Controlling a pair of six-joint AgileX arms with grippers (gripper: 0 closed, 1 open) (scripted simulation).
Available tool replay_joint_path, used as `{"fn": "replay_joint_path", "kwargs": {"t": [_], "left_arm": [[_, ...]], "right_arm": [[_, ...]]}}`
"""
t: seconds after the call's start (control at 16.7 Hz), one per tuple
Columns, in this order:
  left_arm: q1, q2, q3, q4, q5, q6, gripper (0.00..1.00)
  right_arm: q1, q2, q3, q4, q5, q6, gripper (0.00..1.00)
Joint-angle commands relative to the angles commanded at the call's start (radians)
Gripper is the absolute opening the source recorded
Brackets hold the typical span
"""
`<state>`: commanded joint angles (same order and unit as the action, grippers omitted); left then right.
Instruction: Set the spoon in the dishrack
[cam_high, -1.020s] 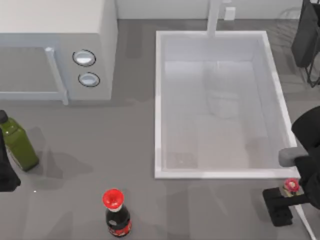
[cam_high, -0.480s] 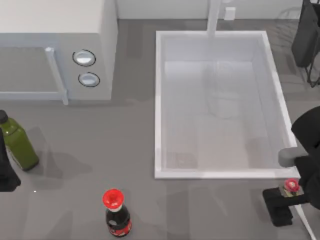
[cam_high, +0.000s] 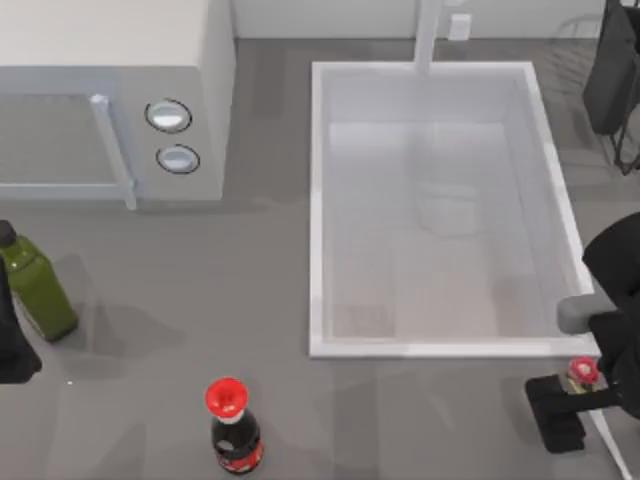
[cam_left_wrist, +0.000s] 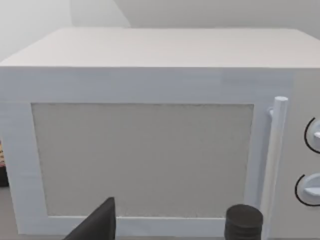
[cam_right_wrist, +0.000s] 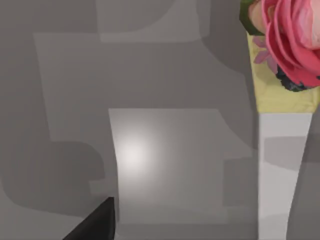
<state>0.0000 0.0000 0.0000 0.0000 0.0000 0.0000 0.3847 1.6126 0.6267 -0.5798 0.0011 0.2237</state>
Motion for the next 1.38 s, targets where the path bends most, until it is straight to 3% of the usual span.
{"fn": "replay_joint_path", "kwargs": {"t": [0.48, 1.08, 1.38], "left_arm": [[0.000, 0.000, 0.000, 0.000, 0.000, 0.000, 1.00], [0.000, 0.000, 0.000, 0.000, 0.000, 0.000, 1.00], [0.000, 0.000, 0.000, 0.000, 0.000, 0.000, 1.00]], "right_arm": [[0.001, -0.084, 0.150, -0.190, 0.008, 0.004, 0.00], [-0.008, -0.210, 0.663, -0.867, 0.008, -0.009, 0.00], [-0.011, -0.239, 0.724, -0.928, 0.008, -0.013, 0.00]]}}
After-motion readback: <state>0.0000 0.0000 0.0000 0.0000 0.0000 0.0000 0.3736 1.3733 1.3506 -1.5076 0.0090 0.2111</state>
